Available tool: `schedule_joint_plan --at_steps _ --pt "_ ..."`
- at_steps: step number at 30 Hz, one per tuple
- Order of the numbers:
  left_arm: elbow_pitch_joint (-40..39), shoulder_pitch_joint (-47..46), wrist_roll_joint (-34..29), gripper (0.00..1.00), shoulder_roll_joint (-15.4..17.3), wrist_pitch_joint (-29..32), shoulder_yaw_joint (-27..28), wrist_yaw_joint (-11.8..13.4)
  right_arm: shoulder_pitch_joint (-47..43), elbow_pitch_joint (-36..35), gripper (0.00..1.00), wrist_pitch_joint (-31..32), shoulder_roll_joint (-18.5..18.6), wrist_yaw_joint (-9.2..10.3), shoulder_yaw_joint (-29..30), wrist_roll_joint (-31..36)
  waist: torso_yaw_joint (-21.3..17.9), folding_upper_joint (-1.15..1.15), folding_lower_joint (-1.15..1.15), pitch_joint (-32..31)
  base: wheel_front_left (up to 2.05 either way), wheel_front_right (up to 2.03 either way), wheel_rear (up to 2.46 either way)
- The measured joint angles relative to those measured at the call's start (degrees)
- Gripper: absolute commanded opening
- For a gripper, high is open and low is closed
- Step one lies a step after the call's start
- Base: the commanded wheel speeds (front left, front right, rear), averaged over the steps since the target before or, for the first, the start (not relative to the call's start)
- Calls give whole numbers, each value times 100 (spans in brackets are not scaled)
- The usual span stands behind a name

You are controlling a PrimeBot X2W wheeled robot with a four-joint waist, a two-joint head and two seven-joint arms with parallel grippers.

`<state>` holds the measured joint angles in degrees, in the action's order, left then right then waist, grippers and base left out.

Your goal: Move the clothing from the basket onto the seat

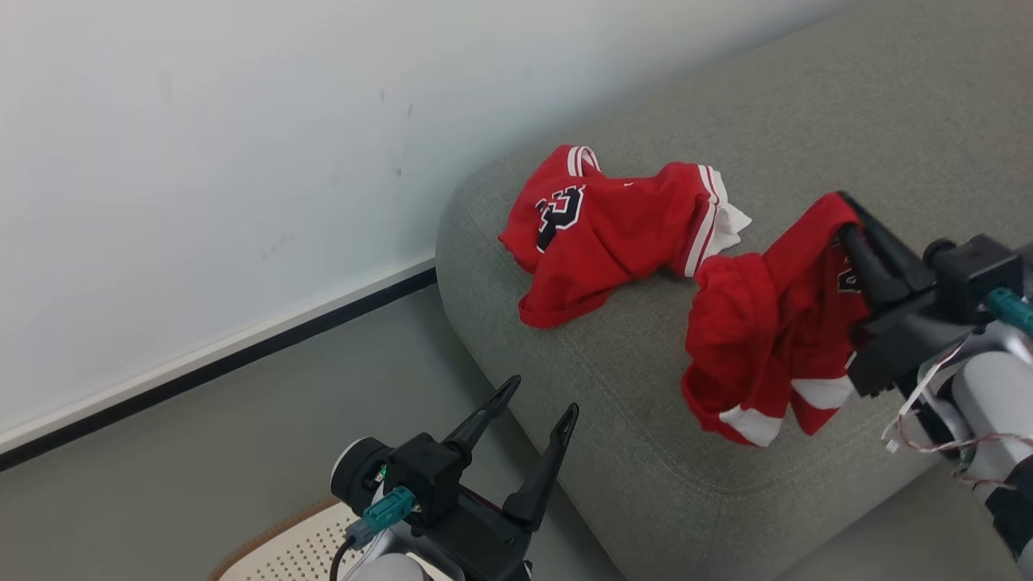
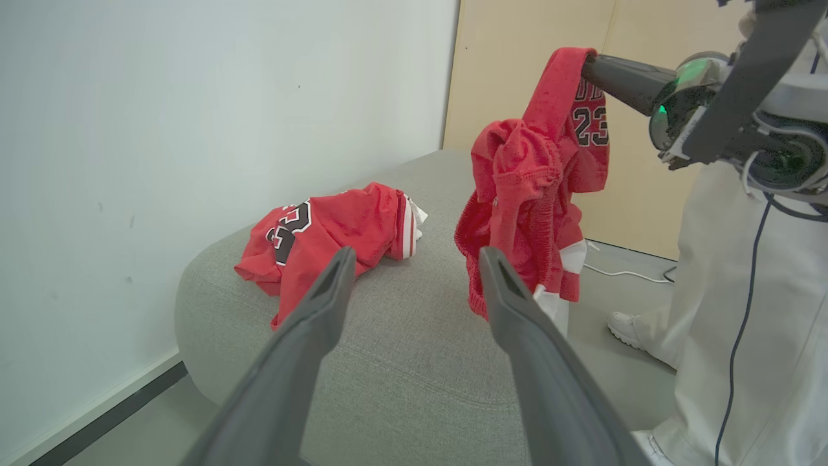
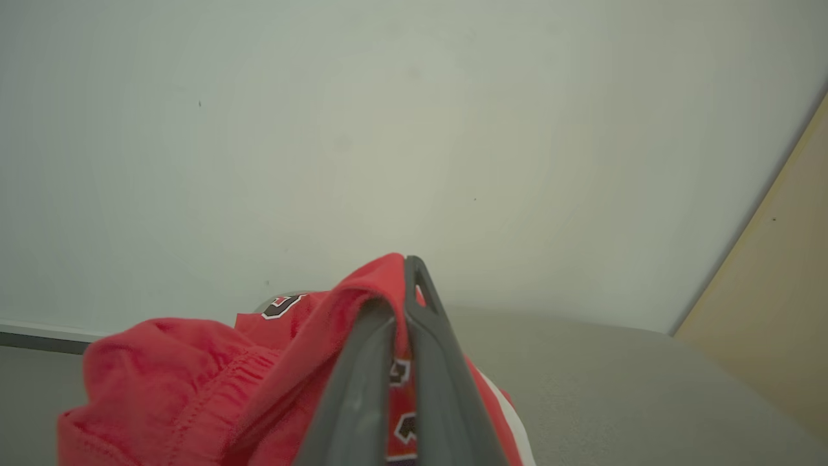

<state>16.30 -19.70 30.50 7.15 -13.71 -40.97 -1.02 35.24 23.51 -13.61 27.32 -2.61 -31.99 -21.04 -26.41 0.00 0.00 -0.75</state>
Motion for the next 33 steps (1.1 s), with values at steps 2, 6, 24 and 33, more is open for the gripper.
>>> schedule_joint_plan --at_steps 2,6,24,33 --pt "-98 -14 -60 100 43 7 -40 0 253 102 0 62 108 -26 133 -23 13 0 0 153 0 0 0" --pt "-280 -52 -226 100 157 55 -75 0 710 156 0 175 243 -52 258 -37 103 0 0 394 0 0 0" --pt "-1470 -732 -655 100 772 401 -47 -57 3225 1228 0 748 513 -41 881 -67 809 1 1 1790 0 0 0" --pt "-1974 -951 -898 100 1088 623 49 -48 3387 1636 0 747 381 211 1021 -100 950 1 2 2546 0 0 0"
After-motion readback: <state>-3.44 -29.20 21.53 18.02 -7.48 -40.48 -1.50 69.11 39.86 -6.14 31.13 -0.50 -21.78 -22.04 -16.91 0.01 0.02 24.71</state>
